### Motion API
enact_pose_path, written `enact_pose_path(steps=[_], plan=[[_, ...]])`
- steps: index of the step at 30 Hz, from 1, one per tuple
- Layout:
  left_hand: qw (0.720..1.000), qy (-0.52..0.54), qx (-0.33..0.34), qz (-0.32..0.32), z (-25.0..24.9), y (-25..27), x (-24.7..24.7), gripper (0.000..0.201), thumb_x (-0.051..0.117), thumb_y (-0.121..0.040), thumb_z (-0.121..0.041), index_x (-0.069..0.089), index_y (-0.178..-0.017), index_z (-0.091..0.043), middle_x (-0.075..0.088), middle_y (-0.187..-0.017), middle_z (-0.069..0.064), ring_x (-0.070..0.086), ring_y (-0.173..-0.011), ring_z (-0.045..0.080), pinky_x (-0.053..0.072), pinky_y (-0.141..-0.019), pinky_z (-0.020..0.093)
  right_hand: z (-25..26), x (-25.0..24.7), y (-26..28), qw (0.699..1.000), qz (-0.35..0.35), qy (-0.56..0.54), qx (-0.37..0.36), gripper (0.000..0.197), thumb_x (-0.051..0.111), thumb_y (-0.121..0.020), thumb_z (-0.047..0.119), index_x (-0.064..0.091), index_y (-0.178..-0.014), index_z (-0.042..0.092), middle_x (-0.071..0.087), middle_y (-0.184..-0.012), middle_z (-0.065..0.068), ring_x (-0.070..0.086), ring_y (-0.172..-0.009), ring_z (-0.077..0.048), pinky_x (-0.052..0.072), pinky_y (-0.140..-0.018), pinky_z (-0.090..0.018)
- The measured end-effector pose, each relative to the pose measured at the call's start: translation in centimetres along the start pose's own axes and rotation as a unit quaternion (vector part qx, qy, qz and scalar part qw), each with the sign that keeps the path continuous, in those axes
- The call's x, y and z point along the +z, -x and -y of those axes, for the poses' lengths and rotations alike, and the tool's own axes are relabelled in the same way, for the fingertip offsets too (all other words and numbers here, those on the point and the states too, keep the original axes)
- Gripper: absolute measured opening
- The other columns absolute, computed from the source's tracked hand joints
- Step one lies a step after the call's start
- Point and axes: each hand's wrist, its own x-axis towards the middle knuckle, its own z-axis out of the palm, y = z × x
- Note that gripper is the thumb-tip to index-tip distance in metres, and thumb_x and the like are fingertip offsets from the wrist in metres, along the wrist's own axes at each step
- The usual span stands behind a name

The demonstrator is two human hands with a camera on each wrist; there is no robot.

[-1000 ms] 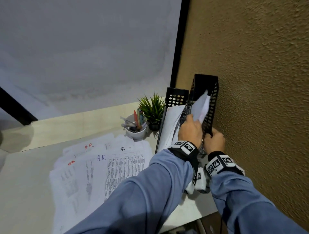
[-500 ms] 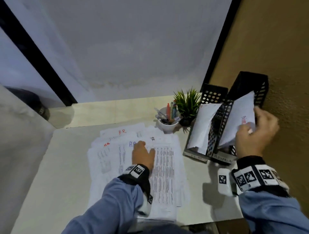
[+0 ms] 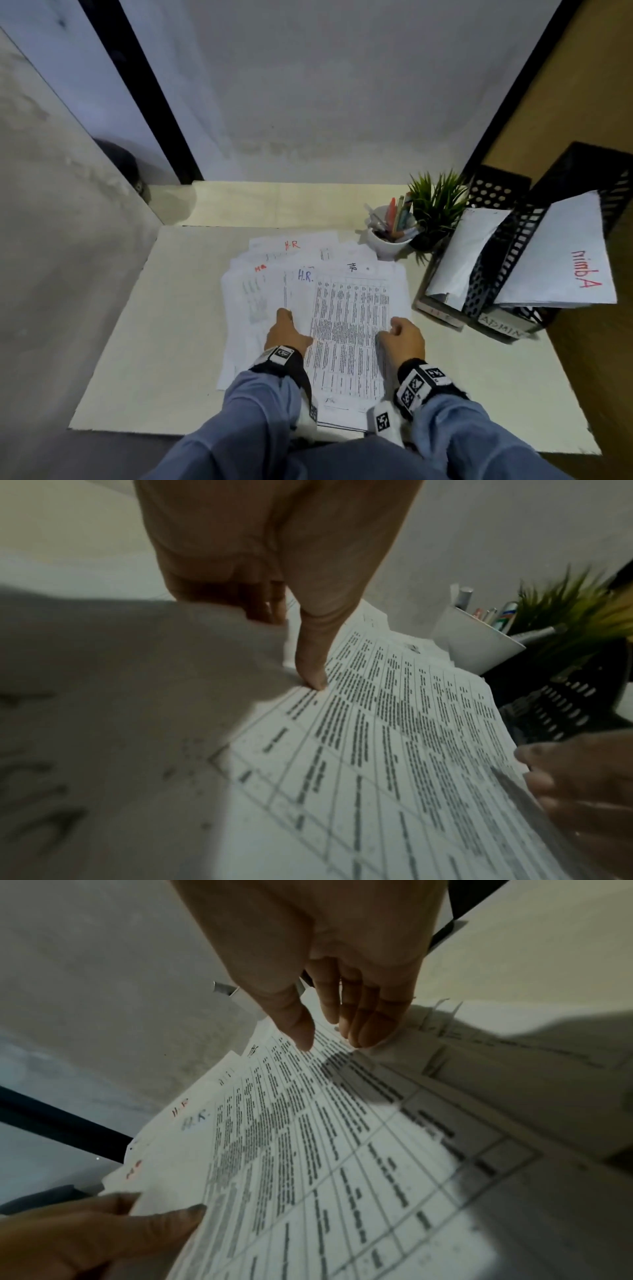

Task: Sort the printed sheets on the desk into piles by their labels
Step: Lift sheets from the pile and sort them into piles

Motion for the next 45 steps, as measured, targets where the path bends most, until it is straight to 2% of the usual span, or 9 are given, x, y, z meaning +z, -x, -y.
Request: enact_pose_path(steps=[5, 13, 15, 16, 19, 24, 32, 40, 45], plan=[[0.989, 0.101, 0.103, -0.016, 1.0, 0.9, 0.0, 0.022, 0.045, -0.085, 0.004, 0.06, -0.08, -0.011, 0.058, -0.085, 0.008, 0.05, -0.077, 0.021, 0.038, -0.068, 0.025, 0.7, -0.3, -0.2, 0.991, -0.022, -0.119, 0.053, 0.059, 0.07, -0.073, -0.003, 0.051, -0.128, 0.004, 0.06, -0.103, -0.015, 0.057, -0.091, -0.026, 0.047, -0.086, -0.032], [0.966, 0.247, 0.076, -0.006, 0.8, 1.4, -1.3, 0.052, 0.036, -0.065, 0.019, 0.061, -0.037, -0.018, 0.07, -0.081, 0.008, 0.063, -0.089, 0.026, 0.047, -0.088, 0.035, 2.4, -1.6, 0.1, 0.924, 0.01, -0.36, 0.126, 0.028, 0.041, -0.065, -0.031, 0.052, -0.067, -0.006, 0.048, -0.046, -0.011, 0.052, -0.045, -0.021, 0.04, -0.041, -0.022], [0.968, 0.231, 0.059, -0.084, 0.5, 1.1, -1.5, 0.048, 0.041, -0.07, 0.016, 0.067, -0.048, -0.018, 0.068, -0.085, 0.006, 0.062, -0.088, 0.027, 0.05, -0.085, 0.035, 2.3, -1.3, 0.3, 0.906, -0.003, -0.408, 0.112, 0.054, 0.034, -0.064, -0.034, 0.031, -0.081, 0.017, 0.044, -0.043, -0.009, 0.049, -0.038, -0.018, 0.037, -0.036, -0.02], [0.97, 0.198, 0.04, -0.138, 0.5, 0.7, -1.7, 0.04, 0.044, -0.075, 0.012, 0.072, -0.064, -0.014, 0.068, -0.089, 0.006, 0.062, -0.089, 0.027, 0.052, -0.085, 0.036, 2.3, -1.2, 0.4, 0.901, -0.007, -0.421, 0.107, 0.054, 0.032, -0.065, -0.035, 0.028, -0.106, 0.0, 0.044, -0.04, -0.008, 0.048, -0.037, -0.017, 0.037, -0.034, -0.019], [0.968, 0.142, -0.043, -0.202, 0.7, -0.1, -2.1, 0.03, 0.06, -0.08, -0.008, 0.061, -0.111, -0.006, 0.059, -0.117, 0.015, 0.059, -0.104, 0.034, 0.049, -0.093, 0.041, 2.2, -1.2, 0.4, 0.906, 0.005, -0.41, 0.102, 0.037, 0.03, -0.064, -0.036, 0.048, -0.057, -0.005, 0.047, -0.05, -0.012, 0.048, -0.053, -0.025, 0.04, -0.045, -0.027], [0.972, 0.173, -0.086, -0.133, 1.0, -0.6, -2.0, 0.069, 0.074, -0.074, -0.025, 0.037, -0.129, -0.004, 0.052, -0.124, 0.018, 0.056, -0.108, 0.037, 0.048, -0.088, 0.042, 2.0, -1.2, 0.6, 0.903, 0.017, -0.42, 0.095, 0.041, 0.03, -0.062, -0.035, 0.044, -0.048, 0.001, 0.047, -0.043, -0.009, 0.046, -0.055, -0.025, 0.04, -0.044, -0.025], [0.993, 0.071, -0.035, -0.088, 1.4, -0.4, -1.5, 0.024, 0.051, -0.086, -0.006, 0.067, -0.103, -0.012, 0.064, -0.116, 0.012, 0.059, -0.102, 0.032, 0.047, -0.093, 0.036, 1.4, -1.0, 0.4, 0.905, 0.026, -0.413, 0.096, 0.038, 0.032, -0.063, -0.035, 0.043, -0.054, 0.001, 0.046, -0.061, -0.01, 0.049, -0.063, -0.026, 0.044, -0.054, -0.03], [0.986, 0.144, -0.025, -0.082, -0.5, 0.8, -0.6, 0.031, 0.049, -0.092, -0.01, 0.046, -0.122, -0.006, 0.056, -0.115, 0.016, 0.057, -0.105, 0.034, 0.044, -0.083, 0.034, 0.9, -0.5, 0.1, 0.901, 0.034, -0.423, 0.089, 0.039, 0.031, -0.06, -0.037, 0.046, -0.055, 0.0, 0.046, -0.063, -0.011, 0.05, -0.064, -0.028, 0.042, -0.058, -0.033], [0.979, 0.184, 0.055, -0.073, 0.0, 1.1, -1.1, 0.031, 0.042, -0.089, 0.002, 0.054, -0.062, -0.01, 0.053, -0.068, 0.005, 0.046, -0.064, 0.02, 0.035, -0.065, 0.026, 0.6, -0.3, -0.2, 0.894, 0.02, -0.444, 0.062, 0.047, 0.031, -0.059, -0.037, 0.051, -0.042, 0.002, 0.05, -0.047, -0.011, 0.05, -0.059, -0.027, 0.043, -0.053, -0.029]])
